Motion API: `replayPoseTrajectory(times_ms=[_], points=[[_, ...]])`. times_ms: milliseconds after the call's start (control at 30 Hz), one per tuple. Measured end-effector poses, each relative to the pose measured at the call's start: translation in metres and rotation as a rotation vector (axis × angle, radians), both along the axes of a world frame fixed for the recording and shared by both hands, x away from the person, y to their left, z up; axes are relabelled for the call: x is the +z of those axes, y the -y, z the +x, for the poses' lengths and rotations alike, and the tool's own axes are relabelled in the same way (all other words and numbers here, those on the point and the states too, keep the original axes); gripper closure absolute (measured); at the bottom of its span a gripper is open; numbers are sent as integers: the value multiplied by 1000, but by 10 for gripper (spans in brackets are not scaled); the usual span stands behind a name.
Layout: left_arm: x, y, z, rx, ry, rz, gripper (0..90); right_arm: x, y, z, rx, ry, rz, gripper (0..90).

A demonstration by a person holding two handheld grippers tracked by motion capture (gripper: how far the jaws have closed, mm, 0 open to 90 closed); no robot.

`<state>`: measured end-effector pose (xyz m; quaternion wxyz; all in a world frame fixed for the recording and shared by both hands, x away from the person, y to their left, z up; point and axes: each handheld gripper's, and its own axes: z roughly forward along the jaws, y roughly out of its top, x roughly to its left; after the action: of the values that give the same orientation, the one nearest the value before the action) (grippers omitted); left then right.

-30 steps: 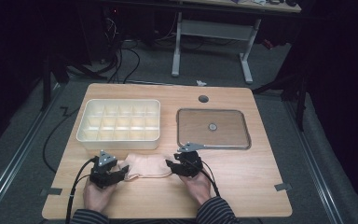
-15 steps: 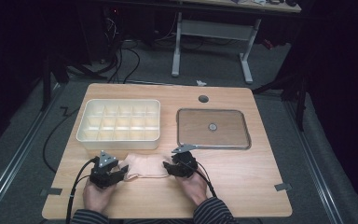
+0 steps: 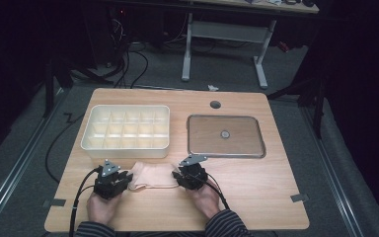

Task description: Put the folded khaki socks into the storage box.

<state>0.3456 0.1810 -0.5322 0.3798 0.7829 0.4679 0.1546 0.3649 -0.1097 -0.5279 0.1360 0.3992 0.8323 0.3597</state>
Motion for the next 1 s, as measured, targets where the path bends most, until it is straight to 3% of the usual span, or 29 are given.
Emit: replayPoseTrajectory(times_ms=[467,867,1000], points=[[-2,-7,5,-35,-32,-71,837,0,1,1,13,-23,21,782],[1,-10,5,-54,-46,-97,851,3,1,-2,19,13,7,842],[3,-9,5,-59,-47,-118,852,5,4,-1,21,10,28,844]])
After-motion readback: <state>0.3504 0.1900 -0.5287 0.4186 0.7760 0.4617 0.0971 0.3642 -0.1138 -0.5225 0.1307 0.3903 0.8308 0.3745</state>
